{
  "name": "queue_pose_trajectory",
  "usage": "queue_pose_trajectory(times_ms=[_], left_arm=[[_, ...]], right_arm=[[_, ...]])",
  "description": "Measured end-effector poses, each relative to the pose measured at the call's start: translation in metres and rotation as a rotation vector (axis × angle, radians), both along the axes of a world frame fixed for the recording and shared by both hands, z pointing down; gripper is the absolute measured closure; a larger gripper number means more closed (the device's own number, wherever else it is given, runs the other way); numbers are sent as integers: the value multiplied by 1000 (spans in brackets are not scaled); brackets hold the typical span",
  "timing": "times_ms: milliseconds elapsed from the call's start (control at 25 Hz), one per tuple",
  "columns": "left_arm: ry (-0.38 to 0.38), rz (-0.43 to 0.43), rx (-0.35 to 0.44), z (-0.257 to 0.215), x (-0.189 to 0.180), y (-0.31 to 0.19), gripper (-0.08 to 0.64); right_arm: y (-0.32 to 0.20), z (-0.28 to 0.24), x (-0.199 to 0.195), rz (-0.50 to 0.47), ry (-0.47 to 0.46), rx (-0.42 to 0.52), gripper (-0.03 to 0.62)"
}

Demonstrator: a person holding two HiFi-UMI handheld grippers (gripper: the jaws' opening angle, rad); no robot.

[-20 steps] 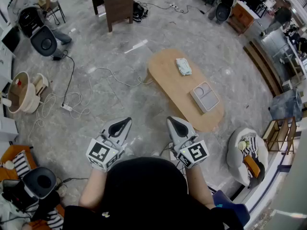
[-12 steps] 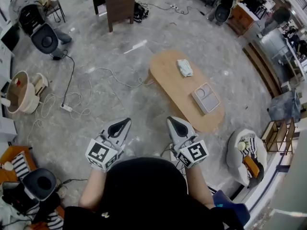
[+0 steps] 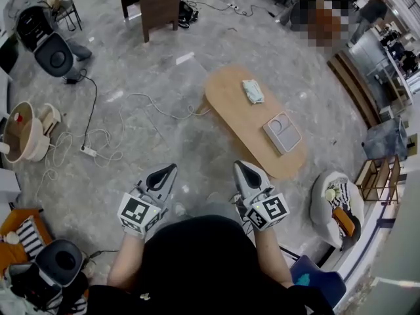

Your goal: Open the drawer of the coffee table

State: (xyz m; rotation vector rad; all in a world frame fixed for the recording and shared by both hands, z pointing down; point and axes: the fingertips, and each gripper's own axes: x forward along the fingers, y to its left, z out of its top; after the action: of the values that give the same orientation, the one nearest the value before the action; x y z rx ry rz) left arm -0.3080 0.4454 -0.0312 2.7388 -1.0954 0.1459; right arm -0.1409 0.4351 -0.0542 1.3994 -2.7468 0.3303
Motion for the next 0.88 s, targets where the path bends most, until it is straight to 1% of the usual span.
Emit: queue_pose_trajectory(times_ms=[200, 360, 600, 880], left_arm=[[-10, 9, -20, 10, 9, -30, 552], [-49, 16, -23, 16, 23, -66, 552], [-82, -5, -23, 17, 46, -157, 552], [-113, -40, -34, 16, 91, -270, 551]], right_arm=[[-28, 15, 11, 8, -4, -33, 594], [-69, 24, 28, 13, -40, -53, 594], [-156, 33, 57, -6, -35, -69, 594], [-262, 40, 106, -36, -26, -97, 594]])
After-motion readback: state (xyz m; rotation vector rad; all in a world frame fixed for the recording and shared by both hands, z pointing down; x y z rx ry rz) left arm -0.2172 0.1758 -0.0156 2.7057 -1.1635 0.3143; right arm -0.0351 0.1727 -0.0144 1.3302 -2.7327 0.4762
